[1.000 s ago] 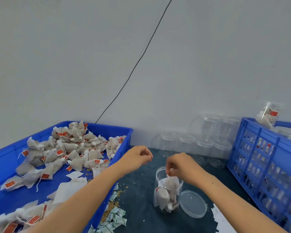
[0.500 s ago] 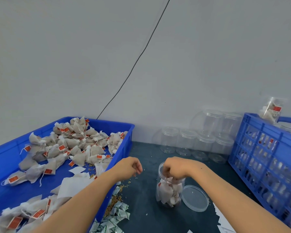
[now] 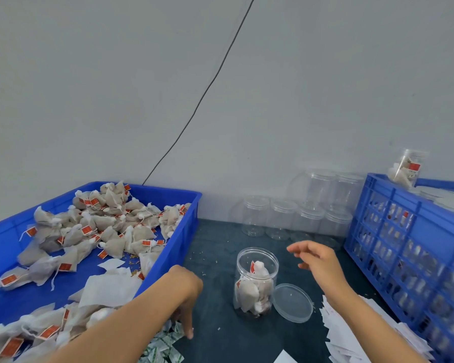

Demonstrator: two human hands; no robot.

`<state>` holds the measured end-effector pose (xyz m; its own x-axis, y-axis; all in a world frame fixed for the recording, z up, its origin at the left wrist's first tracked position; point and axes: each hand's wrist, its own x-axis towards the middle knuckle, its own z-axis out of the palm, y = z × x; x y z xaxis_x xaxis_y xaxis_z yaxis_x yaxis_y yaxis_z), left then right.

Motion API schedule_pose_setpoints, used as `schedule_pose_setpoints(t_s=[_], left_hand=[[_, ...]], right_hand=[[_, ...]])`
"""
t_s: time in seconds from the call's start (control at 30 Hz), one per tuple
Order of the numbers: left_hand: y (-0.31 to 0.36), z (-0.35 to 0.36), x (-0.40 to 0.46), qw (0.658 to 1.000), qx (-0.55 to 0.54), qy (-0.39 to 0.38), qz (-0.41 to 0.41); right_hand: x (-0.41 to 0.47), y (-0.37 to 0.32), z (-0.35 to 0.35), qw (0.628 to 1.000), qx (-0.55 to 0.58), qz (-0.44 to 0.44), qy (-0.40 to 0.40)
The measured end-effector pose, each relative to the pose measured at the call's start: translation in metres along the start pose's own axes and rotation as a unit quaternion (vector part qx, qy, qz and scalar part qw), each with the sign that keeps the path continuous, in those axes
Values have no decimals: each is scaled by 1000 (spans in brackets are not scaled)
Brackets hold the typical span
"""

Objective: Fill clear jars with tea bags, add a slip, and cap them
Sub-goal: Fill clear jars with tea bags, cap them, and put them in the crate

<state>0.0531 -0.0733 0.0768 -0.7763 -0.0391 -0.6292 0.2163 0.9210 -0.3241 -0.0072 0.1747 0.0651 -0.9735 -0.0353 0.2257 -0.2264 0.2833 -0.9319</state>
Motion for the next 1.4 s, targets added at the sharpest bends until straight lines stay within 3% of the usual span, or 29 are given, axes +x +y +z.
schedule_pose_setpoints(t_s=[0.17, 0.33, 0.5, 0.57, 0.7, 0.73, 0.8, 0.9, 1.07, 1.2, 1.3, 1.4], left_hand=[[11, -2, -2, 1000, 9, 24, 10], [8, 1, 9, 999, -32, -1, 28], [-18, 7, 18, 972, -180, 120, 91], [-30, 4, 17, 927, -280, 222, 116], [-36, -3, 11, 748, -443, 490, 68], [-31, -5, 10, 714, -465, 520, 63], [-16, -8, 10, 683, -475, 553, 57], [10, -14, 16, 676, -460, 574, 41], [30, -12, 31, 719, -411, 557, 64], [22, -4, 41, 716, -412, 555, 101], [19, 0, 45, 718, -469, 498, 131], [21, 2, 47, 708, -542, 423, 160]], right_hand=[[-4, 41, -25, 996, -14, 75, 43], [-17, 63, -29, 996, -48, 72, -26], [-22, 69, -28, 990, -54, 83, -100], [-22, 68, -27, 988, -66, 80, -117], [-24, 65, -20, 981, -89, 74, -159], [-25, 65, -19, 980, -87, 73, -165], [-26, 64, -16, 979, -80, 75, -172], [-28, 63, -12, 976, -85, 80, -182], [-38, 70, -5, 970, -107, 88, -201], [-40, 69, -5, 967, -124, 75, -210], [-42, 63, -5, 954, -160, 48, -249], [-45, 55, -3, 907, -241, 16, -345]])
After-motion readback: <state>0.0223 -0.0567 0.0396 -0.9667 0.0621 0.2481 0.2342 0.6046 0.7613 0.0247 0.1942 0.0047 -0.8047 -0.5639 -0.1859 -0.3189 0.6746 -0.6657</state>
